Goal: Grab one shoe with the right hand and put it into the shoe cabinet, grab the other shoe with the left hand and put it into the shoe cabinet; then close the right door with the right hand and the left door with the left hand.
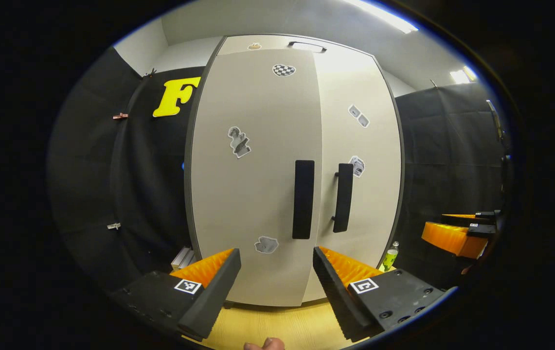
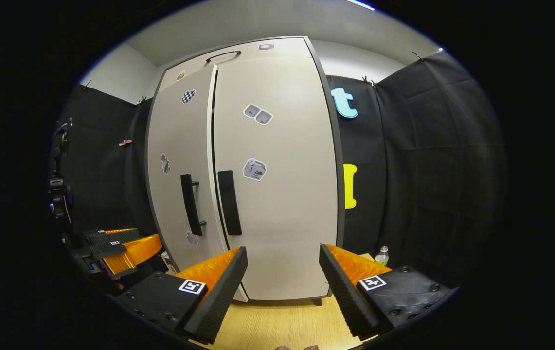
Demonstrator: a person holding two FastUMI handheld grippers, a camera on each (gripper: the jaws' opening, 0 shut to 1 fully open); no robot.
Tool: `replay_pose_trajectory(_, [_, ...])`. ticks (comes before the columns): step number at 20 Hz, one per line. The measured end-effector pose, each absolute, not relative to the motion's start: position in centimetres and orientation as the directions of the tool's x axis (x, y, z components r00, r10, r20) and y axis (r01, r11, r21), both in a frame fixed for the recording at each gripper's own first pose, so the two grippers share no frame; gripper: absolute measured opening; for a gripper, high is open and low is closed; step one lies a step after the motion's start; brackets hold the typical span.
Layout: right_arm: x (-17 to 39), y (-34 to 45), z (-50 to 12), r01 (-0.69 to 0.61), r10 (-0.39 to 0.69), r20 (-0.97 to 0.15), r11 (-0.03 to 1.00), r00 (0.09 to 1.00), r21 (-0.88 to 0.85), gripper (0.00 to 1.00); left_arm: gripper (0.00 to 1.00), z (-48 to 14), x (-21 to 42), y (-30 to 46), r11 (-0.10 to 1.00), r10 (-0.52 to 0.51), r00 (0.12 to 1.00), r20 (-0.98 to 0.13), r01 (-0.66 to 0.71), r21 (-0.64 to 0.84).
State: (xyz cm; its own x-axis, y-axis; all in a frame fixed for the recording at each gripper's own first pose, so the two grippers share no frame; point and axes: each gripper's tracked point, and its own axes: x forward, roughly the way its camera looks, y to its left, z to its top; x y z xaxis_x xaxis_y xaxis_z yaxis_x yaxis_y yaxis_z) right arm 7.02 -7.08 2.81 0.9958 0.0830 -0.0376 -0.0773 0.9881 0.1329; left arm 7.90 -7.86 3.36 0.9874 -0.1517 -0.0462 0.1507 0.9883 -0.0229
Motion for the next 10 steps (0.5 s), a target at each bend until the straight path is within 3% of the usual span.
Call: replay_pose_trajectory(10, [6.86, -6.55, 3.00, -0.092, 0.098, -0.038, 0.987, 0.995, 0.133, 0.98, 0.95, 3.57, 7.80, -7.82, 0.988, -0.151, 0.988, -0.041, 0.151, -0.004])
